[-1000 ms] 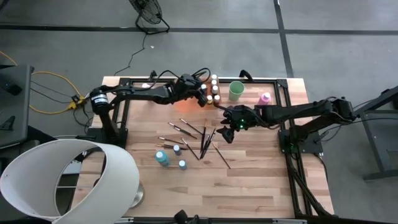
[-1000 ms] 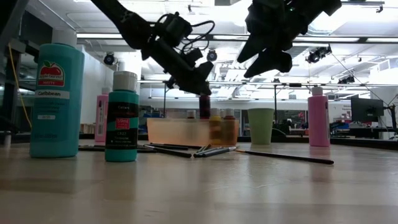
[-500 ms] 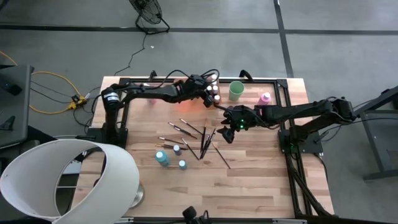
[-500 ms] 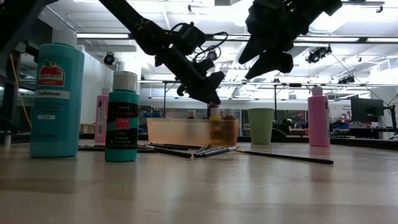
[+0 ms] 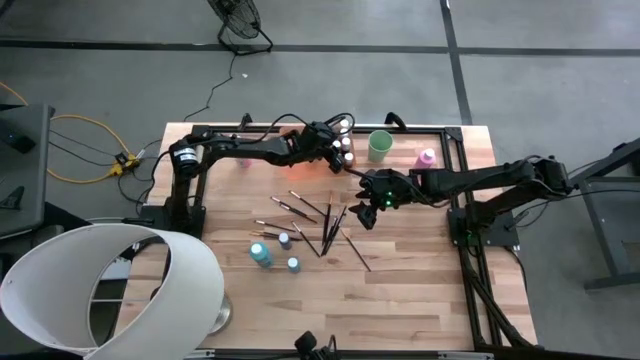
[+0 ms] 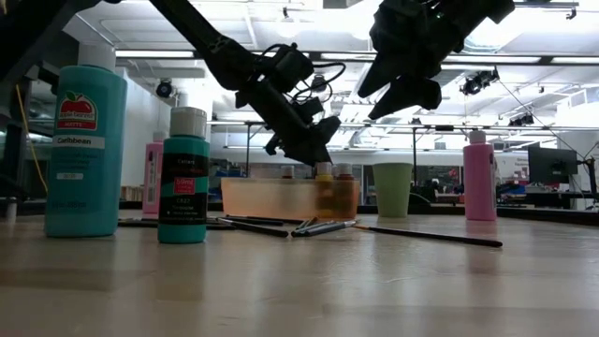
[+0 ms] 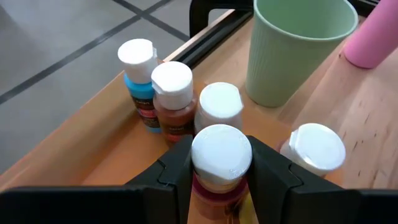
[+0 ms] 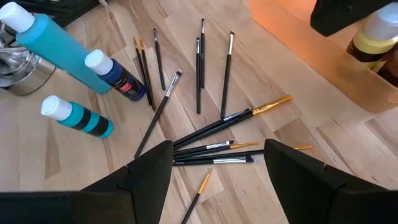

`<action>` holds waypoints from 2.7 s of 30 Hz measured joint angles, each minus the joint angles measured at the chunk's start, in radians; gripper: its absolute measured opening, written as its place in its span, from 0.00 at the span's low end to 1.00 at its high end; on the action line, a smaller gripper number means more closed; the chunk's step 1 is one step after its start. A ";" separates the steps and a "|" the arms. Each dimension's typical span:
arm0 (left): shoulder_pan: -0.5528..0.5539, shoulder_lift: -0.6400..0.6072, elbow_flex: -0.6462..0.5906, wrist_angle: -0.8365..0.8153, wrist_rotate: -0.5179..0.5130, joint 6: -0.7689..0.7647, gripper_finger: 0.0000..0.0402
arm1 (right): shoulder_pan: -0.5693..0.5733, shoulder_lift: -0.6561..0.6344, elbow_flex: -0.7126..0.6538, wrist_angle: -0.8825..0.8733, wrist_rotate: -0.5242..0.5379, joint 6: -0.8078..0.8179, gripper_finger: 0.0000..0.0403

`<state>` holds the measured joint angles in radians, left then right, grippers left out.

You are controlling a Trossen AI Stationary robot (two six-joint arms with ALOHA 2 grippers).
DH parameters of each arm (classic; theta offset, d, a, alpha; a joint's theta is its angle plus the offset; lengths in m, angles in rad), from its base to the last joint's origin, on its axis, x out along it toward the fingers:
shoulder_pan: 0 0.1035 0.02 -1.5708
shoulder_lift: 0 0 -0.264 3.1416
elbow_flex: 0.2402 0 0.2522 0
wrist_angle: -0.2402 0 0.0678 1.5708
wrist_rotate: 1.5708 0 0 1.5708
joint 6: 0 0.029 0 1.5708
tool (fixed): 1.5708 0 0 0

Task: Pick & Place Paint Supplies
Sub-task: Put the small pink paint bottle into the orange bin

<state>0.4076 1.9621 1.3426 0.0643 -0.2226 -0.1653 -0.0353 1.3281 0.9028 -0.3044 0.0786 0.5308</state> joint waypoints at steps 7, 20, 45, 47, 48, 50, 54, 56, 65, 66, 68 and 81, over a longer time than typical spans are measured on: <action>0.005 0.000 0.000 -0.006 0.005 -0.007 0.28 | 0.000 0.000 0.000 0.000 0.000 0.000 0.61; 0.005 -0.023 -0.001 -0.051 0.039 0.041 0.29 | 0.000 0.000 0.000 0.000 -0.002 0.000 0.61; 0.083 -0.033 -0.002 -0.070 0.188 0.140 0.30 | 0.000 0.000 0.000 0.000 0.005 0.000 0.61; 0.083 -0.019 -0.002 -0.056 0.191 0.143 0.30 | 0.000 0.000 0.000 0.000 0.010 0.000 0.61; 0.083 -0.015 -0.001 -0.059 0.195 0.142 0.30 | 0.000 0.000 0.000 0.000 0.014 0.000 0.61; 0.090 -0.011 -0.004 -0.073 0.210 0.145 0.29 | 0.000 0.000 0.000 0.000 0.019 0.000 0.61; 0.090 0.005 0.000 -0.058 0.257 0.162 0.29 | 0.000 0.000 0.000 0.000 0.019 -0.001 0.61; 0.090 0.005 0.000 -0.054 0.266 0.163 0.29 | 0.000 0.000 0.000 0.001 0.019 -0.001 0.61; 0.089 0.005 0.000 -0.056 0.269 0.161 0.30 | 0.000 0.001 0.000 0.001 0.019 -0.001 0.61; 0.088 0.005 0.000 -0.057 0.269 0.160 0.31 | 0.000 0.000 0.000 0.001 0.019 -0.001 0.61; 0.087 0.005 0.000 -0.059 0.268 0.151 0.33 | 0.000 0.001 0.000 0.000 0.019 -0.001 0.61; 0.088 0.005 0.008 -0.086 0.269 0.126 0.37 | 0.000 0.001 0.000 0.000 0.019 -0.004 0.61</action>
<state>0.4957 1.9667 1.3505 -0.0221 0.0463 -0.0391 -0.0349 1.3289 0.9028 -0.3042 0.0978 0.5270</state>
